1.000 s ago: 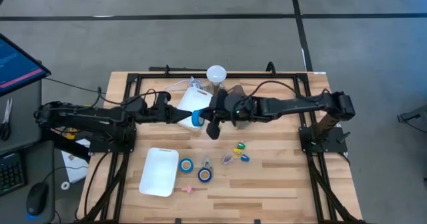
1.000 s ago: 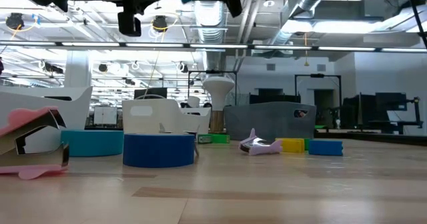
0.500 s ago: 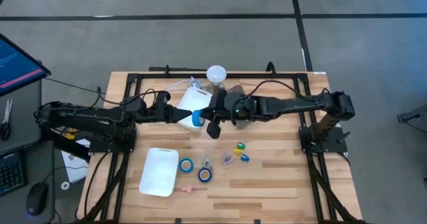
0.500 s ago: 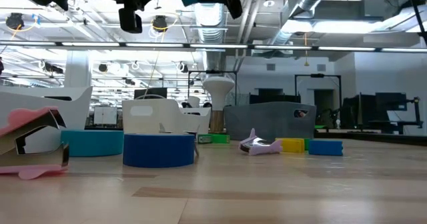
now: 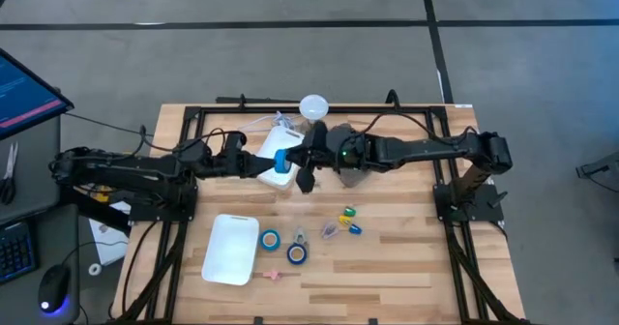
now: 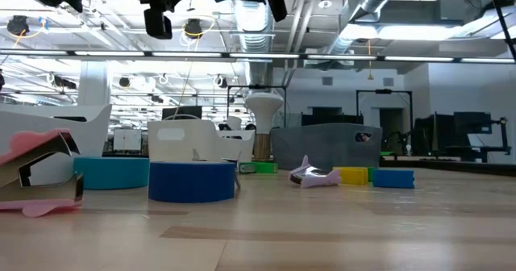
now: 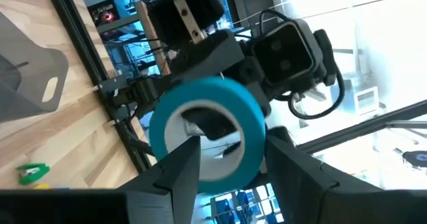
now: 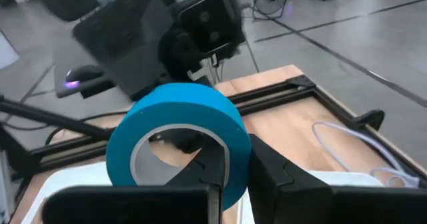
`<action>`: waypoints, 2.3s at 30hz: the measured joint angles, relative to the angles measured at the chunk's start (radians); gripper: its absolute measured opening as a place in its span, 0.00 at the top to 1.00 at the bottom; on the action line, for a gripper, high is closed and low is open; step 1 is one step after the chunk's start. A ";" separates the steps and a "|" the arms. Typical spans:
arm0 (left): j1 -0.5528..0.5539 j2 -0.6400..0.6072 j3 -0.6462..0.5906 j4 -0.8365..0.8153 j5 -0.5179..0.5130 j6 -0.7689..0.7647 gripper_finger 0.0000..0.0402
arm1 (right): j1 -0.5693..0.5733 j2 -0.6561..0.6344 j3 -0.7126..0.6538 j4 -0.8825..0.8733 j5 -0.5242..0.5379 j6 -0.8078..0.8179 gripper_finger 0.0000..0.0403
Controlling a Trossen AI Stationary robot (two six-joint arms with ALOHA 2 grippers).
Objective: Pick and place Stapler, Stapler remover, tape
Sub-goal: Put the right blue tape into the top white bin
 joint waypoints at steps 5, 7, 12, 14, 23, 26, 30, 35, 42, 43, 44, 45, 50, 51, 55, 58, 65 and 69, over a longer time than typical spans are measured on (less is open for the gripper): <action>0.000 0.001 0.000 -0.002 0.000 0.000 0.60 | -0.011 0.000 0.000 0.003 -0.006 0.000 0.94; 0.000 0.001 0.000 -0.002 0.000 0.000 0.60 | -0.011 0.000 0.000 0.003 -0.006 0.000 0.94; 0.000 0.001 0.000 0.002 -0.002 0.001 0.60 | -0.011 0.001 0.000 0.003 -0.018 0.000 0.94; 0.000 0.001 0.000 0.011 -0.010 0.001 0.60 | -0.011 0.026 0.002 0.045 -0.021 0.001 0.94; -0.006 0.000 -0.001 0.035 -0.019 0.010 0.60 | -0.011 0.091 0.013 0.112 -0.026 0.037 0.94; -0.007 0.002 0.000 0.033 -0.018 0.010 0.62 | -0.011 0.094 0.033 0.092 -0.026 0.023 0.94; -0.007 0.001 0.000 0.039 -0.019 0.011 0.71 | -0.016 0.094 0.054 0.088 -0.029 -0.003 0.94; -0.006 0.000 0.001 0.045 -0.015 0.045 0.89 | -0.026 0.095 0.061 0.074 -0.047 0.001 0.94; -0.006 0.000 0.002 0.048 0.005 0.063 0.92 | -0.028 0.095 0.062 0.076 -0.084 0.000 0.93; -0.006 0.000 0.002 0.047 0.011 0.064 0.92 | -0.028 0.094 0.062 0.076 -0.092 0.000 0.90; -0.006 0.000 0.002 0.045 0.018 0.069 0.92 | -0.029 0.091 0.062 0.071 -0.100 0.000 0.87; -0.006 0.001 0.001 0.038 0.021 0.080 0.92 | -0.029 0.083 0.062 0.049 -0.102 -0.001 0.82; -0.007 0.001 0.001 0.037 0.031 0.108 0.93 | -0.037 0.006 0.064 -0.103 -0.106 -0.032 0.61; -0.007 0.001 0.001 0.038 0.031 0.109 0.93 | -0.038 -0.013 0.064 -0.143 -0.106 -0.040 0.58; -0.003 0.001 0.001 0.041 0.031 0.161 0.93 | -0.046 -0.092 0.063 -0.273 -0.105 -0.044 0.49; 0.015 0.001 0.001 0.005 0.016 0.225 0.93 | -0.045 -0.154 0.064 -0.361 -0.100 -0.044 0.46; 0.075 0.001 0.000 -0.165 -0.011 0.385 0.93 | -0.041 -0.269 0.063 -0.549 -0.096 -0.022 0.51; 0.106 0.001 0.000 -0.256 -0.024 0.475 0.93 | -0.041 -0.321 0.063 -0.646 -0.096 0.027 0.57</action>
